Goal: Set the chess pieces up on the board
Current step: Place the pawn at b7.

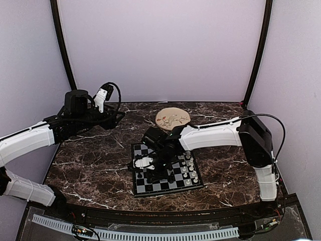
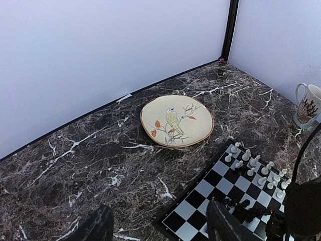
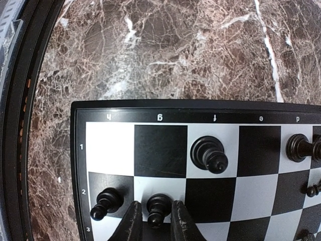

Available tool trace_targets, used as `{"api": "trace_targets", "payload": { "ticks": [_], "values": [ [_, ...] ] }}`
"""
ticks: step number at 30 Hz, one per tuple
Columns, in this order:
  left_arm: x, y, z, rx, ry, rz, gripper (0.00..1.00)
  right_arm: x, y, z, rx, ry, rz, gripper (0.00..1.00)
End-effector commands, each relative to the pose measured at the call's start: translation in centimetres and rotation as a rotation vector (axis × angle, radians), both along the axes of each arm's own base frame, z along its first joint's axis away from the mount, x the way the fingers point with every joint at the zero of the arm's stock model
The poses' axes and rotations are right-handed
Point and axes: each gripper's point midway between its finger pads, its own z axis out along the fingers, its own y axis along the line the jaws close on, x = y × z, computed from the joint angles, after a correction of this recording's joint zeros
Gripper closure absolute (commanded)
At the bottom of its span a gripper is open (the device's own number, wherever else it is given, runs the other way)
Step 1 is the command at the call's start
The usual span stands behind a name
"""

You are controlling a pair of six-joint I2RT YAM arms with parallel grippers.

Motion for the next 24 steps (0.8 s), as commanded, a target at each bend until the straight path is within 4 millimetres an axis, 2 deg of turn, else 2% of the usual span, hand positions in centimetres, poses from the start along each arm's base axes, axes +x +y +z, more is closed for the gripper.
{"api": "trace_targets", "payload": {
  "ticks": [1, 9, 12, 15, 19, 22, 24],
  "values": [
    [0.0, -0.1, 0.2, -0.018, -0.004, -0.007, 0.35, -0.8, 0.8, 0.3, 0.016, 0.03, 0.016, 0.8],
    [0.0, -0.2, 0.2, -0.02, 0.0, -0.006, 0.35, 0.0, 1.0, -0.1, 0.004, 0.002, -0.015, 0.78],
    [0.1, 0.0, 0.0, -0.014, 0.0, 0.003, 0.35, 0.2, 1.2, 0.7, 0.013, -0.008, -0.017, 0.77],
    [0.3, 0.3, -0.2, 0.0, 0.004, 0.027, 0.35, 0.4, 1.1, 3.0, 0.045, -0.021, -0.002, 0.74],
    [1.1, 1.1, -0.8, 0.039, 0.078, 0.093, 0.35, 0.6, 0.5, 7.7, 0.118, -0.008, 0.015, 0.71],
    [0.9, 0.5, -1.7, 0.09, 0.157, 0.057, 0.37, 1.0, -0.5, 11.0, 0.185, 0.027, 0.003, 0.69],
    [0.3, -0.1, -2.8, 0.142, 0.196, -0.007, 0.4, 1.8, -1.5, 12.5, 0.222, 0.044, -0.025, 0.68]
  ]
}}
